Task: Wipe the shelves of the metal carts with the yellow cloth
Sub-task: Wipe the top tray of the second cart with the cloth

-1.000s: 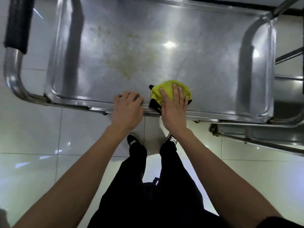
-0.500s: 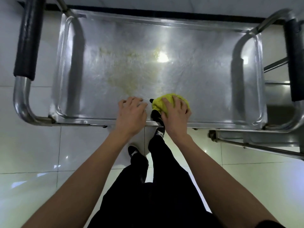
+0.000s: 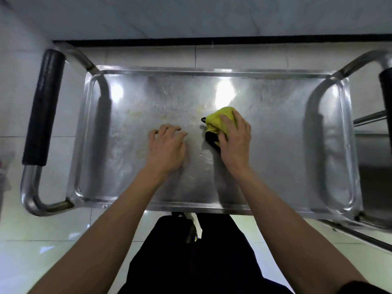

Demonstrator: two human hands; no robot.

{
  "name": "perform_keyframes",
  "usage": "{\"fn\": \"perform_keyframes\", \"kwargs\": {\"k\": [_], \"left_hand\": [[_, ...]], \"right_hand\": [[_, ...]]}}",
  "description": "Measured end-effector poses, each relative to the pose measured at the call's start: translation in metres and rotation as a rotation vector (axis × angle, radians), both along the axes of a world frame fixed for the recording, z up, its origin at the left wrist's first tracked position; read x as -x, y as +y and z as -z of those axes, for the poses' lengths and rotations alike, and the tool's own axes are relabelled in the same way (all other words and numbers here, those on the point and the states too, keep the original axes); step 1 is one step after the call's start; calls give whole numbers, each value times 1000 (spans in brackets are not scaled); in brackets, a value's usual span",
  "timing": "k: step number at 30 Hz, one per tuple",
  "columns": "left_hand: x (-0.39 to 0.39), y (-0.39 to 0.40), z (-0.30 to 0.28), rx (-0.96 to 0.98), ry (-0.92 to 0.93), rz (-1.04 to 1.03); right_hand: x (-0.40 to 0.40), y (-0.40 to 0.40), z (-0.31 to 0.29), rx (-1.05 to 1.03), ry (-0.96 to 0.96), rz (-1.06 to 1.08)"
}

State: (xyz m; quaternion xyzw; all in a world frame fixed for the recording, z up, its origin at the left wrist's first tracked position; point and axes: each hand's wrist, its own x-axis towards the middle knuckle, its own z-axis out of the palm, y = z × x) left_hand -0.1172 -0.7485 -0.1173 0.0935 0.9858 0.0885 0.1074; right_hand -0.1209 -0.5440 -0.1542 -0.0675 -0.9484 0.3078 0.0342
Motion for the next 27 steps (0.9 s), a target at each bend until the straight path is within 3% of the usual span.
{"fn": "perform_keyframes", "kwargs": {"k": [8, 14, 19, 27], "left_hand": [[56, -26, 2, -29, -18, -79], [89, -42, 14, -85, -28, -65], [111, -70, 24, -83, -37, -54], [118, -139, 32, -49, -8, -224]], "right_hand": [[95, -23, 3, 49, -36, -29], [89, -47, 26, -239, -142, -88], [125, -52, 34, -287, -165, -105], [135, -85, 39, -324, -124, -85]]}}
